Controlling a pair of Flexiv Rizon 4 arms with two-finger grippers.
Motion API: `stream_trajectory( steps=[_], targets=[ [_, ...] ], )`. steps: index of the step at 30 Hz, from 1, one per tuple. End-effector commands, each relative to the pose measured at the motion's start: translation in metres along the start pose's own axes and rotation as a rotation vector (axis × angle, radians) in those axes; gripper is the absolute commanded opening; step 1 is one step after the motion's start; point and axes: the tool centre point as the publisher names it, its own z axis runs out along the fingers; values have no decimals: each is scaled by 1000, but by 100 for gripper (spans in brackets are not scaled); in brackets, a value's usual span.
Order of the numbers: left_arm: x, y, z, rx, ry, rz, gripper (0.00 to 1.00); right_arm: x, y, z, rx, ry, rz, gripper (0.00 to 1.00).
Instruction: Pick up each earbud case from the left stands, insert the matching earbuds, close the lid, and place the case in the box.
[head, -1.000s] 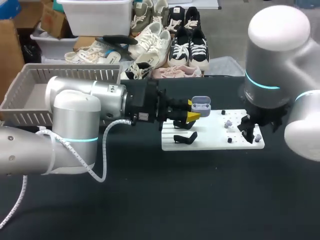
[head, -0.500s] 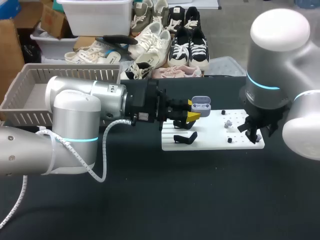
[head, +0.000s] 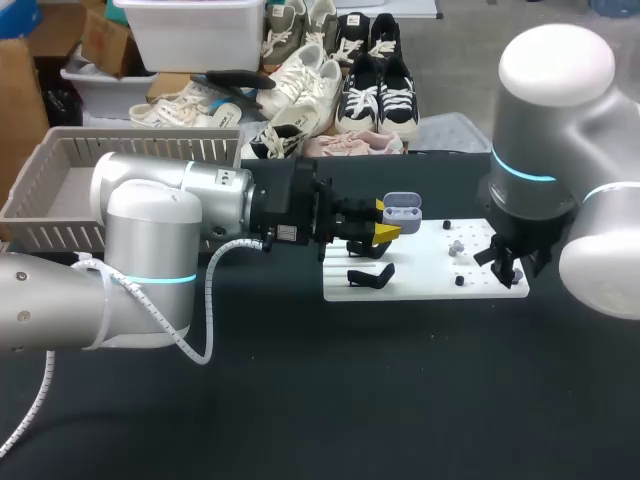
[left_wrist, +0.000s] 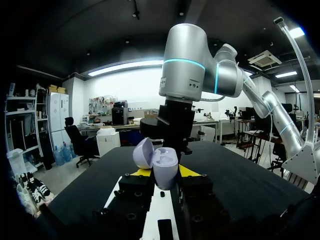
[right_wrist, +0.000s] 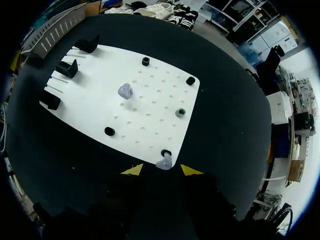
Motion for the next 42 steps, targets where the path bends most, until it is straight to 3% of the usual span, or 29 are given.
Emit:
stream_trajectory(
  steps=[1,42],
  targets=[
    [1,0,0,-2,-1,1,0,-1,0,3,5,2,2,39],
    [1,0,0,-2,-1,1,0,-4,-3,14,0,19,5,27]
  ],
)
